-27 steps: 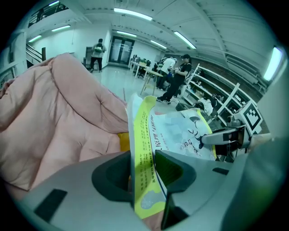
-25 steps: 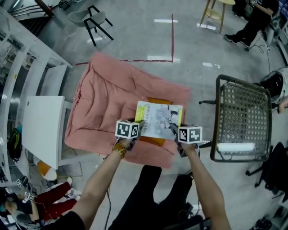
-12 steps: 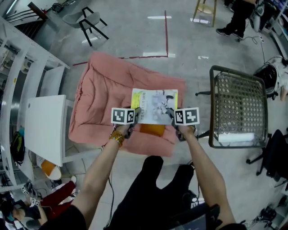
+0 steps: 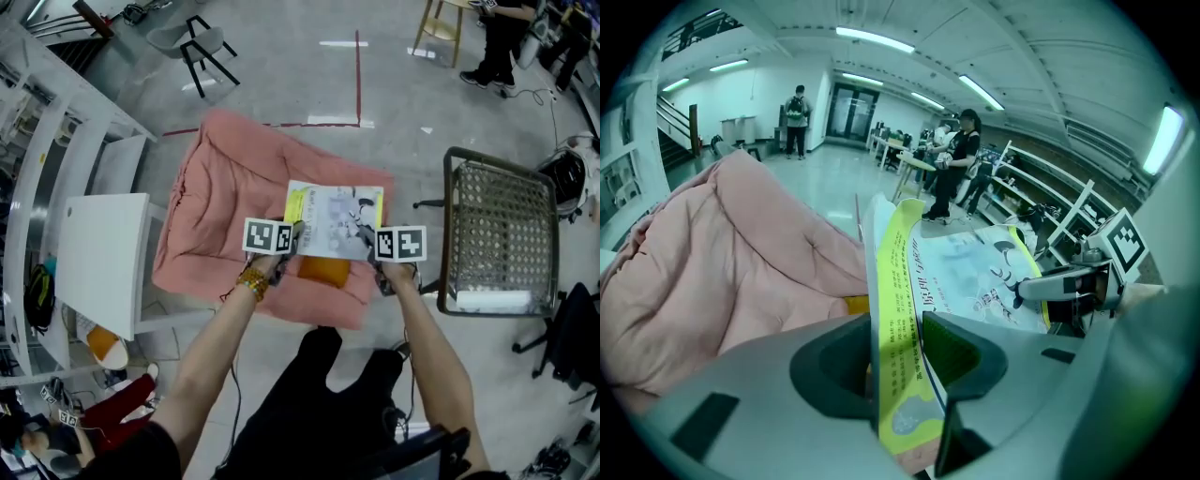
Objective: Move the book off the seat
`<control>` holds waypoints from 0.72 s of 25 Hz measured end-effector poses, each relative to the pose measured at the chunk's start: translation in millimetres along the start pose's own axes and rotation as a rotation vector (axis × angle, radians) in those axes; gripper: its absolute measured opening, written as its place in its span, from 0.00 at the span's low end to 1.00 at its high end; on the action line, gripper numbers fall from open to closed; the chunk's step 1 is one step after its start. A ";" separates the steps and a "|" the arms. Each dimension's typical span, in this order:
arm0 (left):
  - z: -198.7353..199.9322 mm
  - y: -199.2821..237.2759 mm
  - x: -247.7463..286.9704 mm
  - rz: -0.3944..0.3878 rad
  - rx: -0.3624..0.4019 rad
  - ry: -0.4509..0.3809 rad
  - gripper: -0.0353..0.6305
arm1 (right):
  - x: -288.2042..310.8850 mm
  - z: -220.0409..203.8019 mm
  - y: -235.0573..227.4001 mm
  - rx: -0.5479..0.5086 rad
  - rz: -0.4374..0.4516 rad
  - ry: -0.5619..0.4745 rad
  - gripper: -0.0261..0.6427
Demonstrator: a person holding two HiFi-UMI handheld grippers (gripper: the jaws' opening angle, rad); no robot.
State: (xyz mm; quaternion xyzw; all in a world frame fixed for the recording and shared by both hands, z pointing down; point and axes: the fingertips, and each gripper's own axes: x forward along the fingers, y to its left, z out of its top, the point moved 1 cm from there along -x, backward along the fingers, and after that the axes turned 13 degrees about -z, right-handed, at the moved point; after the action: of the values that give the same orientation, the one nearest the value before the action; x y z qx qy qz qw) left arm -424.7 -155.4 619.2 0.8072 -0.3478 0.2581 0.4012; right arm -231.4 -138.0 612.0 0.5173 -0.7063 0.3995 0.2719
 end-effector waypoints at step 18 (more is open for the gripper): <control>15.0 -1.4 -9.0 0.000 -0.007 -0.028 0.30 | -5.7 19.7 4.3 -0.022 0.003 -0.002 0.23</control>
State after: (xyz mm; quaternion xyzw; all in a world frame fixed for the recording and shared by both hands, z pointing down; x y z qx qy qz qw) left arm -427.2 -164.0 604.1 0.8091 -0.3544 0.2455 0.3993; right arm -233.1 -151.2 595.8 0.5135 -0.7117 0.3918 0.2762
